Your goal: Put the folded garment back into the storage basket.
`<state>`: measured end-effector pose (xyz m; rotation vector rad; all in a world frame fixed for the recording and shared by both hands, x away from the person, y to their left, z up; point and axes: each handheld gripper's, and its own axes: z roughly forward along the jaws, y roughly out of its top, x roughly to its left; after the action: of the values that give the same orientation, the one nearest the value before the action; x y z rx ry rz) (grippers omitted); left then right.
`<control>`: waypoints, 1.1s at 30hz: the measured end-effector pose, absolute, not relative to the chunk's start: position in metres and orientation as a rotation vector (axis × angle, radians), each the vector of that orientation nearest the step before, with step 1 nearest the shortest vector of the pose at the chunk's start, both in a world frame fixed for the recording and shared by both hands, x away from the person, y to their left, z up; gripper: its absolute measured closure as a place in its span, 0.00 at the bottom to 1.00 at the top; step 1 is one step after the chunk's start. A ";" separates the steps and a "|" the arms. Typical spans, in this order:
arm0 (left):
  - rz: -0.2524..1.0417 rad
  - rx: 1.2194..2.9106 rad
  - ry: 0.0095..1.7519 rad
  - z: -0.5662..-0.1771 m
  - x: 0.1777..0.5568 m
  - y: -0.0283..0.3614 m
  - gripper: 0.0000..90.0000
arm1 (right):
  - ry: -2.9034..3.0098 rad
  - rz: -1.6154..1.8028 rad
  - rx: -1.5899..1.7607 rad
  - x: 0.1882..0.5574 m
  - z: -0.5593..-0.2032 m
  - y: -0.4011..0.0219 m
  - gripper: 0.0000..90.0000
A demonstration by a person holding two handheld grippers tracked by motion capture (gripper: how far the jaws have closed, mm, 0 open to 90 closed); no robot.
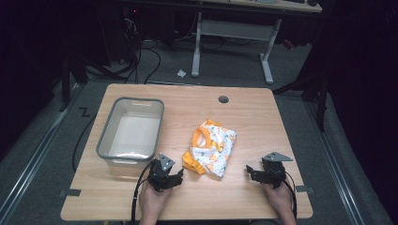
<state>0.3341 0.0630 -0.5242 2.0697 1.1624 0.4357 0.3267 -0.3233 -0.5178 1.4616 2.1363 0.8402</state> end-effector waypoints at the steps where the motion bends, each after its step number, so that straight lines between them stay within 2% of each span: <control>1: 0.438 2.070 1.163 -0.524 0.334 0.063 0.33 | 2.136 0.840 1.462 0.327 -0.518 -0.323 0.26; 25: 0.433 2.079 1.144 -0.524 0.334 0.062 0.33 | 2.135 0.841 1.459 0.327 -0.518 -0.323 0.26; 33: 0.381 2.096 1.129 -0.522 0.335 0.060 0.30 | 2.135 0.841 1.460 0.327 -0.518 -0.323 0.26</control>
<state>0.3354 0.0599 -0.5222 2.0955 1.1294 0.3807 0.3272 -0.3231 -0.5179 1.4599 2.1347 0.8408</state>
